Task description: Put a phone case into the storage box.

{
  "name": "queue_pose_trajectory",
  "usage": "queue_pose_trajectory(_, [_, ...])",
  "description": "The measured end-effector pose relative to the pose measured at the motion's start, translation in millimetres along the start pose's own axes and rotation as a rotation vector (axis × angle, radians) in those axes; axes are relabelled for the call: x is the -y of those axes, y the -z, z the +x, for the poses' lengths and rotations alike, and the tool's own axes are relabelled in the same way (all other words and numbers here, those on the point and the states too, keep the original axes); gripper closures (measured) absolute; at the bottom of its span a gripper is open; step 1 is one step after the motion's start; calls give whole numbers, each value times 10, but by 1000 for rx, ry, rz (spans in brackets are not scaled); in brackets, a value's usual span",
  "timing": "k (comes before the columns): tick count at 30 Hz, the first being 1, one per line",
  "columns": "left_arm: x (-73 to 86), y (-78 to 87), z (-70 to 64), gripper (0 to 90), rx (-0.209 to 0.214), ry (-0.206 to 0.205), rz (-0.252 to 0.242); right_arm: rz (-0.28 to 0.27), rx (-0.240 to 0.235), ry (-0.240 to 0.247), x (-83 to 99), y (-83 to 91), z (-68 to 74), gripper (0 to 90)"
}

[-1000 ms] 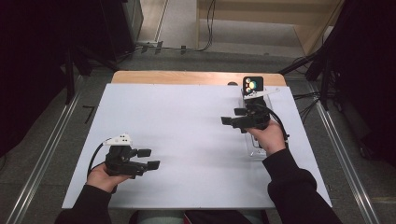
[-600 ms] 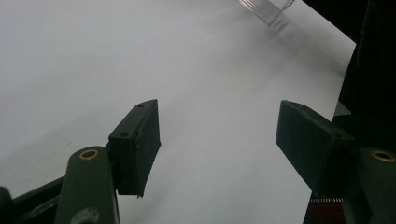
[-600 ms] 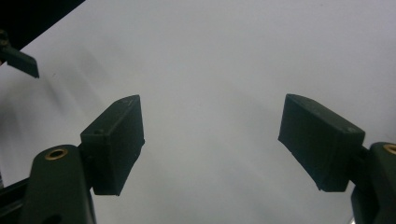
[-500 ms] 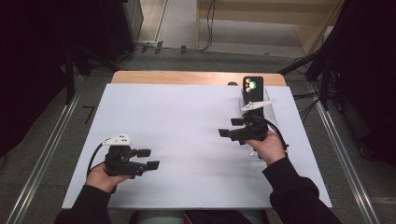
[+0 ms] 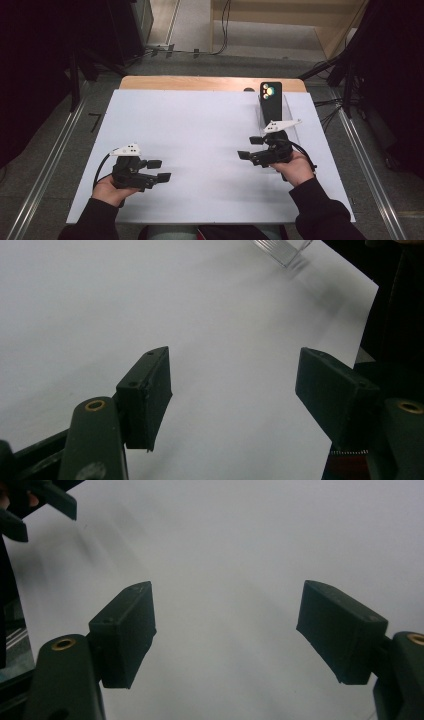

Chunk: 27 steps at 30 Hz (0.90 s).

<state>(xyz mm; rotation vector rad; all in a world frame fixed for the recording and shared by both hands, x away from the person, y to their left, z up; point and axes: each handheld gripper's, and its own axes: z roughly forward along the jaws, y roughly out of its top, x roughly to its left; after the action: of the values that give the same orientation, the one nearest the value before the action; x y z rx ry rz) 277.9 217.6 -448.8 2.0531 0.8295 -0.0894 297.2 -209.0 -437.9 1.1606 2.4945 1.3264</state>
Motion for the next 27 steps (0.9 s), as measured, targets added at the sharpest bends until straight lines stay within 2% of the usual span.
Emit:
queue_pose_trajectory(7, [-2, -5, -10, 307, 5, -6, 1, 13, -21, 26, 151, 62, 33, 214])
queue_pose_trajectory(27, [-11, -22, -66, 307, 18, -23, 13, 39, -25, 29, 535, 274, 67, 214])
